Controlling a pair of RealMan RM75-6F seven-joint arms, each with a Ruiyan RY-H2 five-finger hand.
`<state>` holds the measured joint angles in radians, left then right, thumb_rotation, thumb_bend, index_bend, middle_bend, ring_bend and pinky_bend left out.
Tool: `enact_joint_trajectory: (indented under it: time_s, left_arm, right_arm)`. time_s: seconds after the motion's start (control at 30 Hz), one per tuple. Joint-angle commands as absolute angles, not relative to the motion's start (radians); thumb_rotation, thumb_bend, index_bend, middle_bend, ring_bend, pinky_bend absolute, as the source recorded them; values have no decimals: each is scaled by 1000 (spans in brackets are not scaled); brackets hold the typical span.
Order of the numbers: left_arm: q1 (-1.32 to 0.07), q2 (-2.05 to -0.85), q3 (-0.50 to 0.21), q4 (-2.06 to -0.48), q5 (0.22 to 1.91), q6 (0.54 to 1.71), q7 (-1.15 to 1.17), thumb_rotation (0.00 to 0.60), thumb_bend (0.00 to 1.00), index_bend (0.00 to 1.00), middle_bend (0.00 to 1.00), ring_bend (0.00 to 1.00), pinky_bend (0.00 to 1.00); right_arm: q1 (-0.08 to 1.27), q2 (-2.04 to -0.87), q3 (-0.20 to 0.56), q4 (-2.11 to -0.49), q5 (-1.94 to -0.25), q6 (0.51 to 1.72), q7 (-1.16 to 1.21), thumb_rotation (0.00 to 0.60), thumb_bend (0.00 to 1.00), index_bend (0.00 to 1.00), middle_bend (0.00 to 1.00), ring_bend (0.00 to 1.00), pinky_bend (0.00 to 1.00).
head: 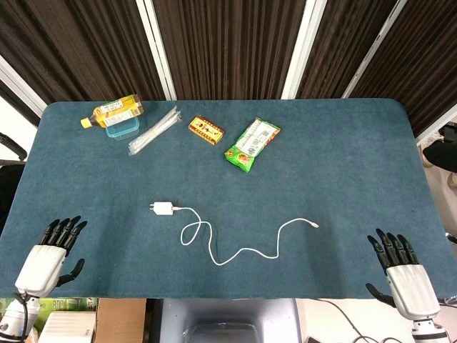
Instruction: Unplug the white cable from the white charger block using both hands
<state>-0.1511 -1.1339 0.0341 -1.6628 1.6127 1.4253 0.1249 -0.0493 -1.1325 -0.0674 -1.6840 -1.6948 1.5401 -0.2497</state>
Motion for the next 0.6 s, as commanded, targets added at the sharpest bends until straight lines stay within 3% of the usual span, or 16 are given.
enact_joint_trajectory:
  time_s: [0.03, 0.17, 0.2, 0.27, 0.33, 0.43, 0.6]
  left_arm:
    - [-154, -1139, 37, -1663, 1625, 1426, 122, 600, 423, 12, 0, 0, 11]
    - [-171, -1187, 32, -1642, 1667, 1431, 117, 600, 423, 5, 0, 36, 151]
    - [-181, -1216, 24, -1621, 1693, 1445, 99, 600, 423, 7, 0, 128, 264]
    - [-204, -1264, 16, -1592, 1719, 1443, 54, 600, 423, 27, 4, 444, 563]
    - [-246, -1308, 0, -1576, 1726, 1406, 5, 600, 424, 53, 26, 667, 756]
    - [-305, -1372, -48, -1568, 1678, 1336, -9, 600, 432, 86, 81, 853, 914]
    - [-392, -1474, -126, -1553, 1537, 1192, 93, 600, 439, 115, 121, 973, 1000]
  right_arm:
    - [-50, -1130, -69, -1685, -1697, 1540, -248, 600, 302, 0, 0, 0, 0]
    - [-54, -1124, -74, -1684, -1700, 1547, -242, 600, 301, 0, 0, 0, 0]
    - [-55, -1122, -73, -1684, -1703, 1551, -237, 600, 302, 0, 0, 0, 0]
    - [-55, -1124, -72, -1680, -1705, 1554, -239, 600, 302, 0, 0, 0, 0]
    - [-53, -1125, -74, -1680, -1703, 1546, -240, 600, 302, 0, 0, 0, 0]
    - [-51, -1127, -71, -1681, -1697, 1540, -246, 600, 302, 0, 0, 0, 0]
    - [-52, -1135, -65, -1682, -1686, 1540, -261, 600, 302, 0, 0, 0, 0]
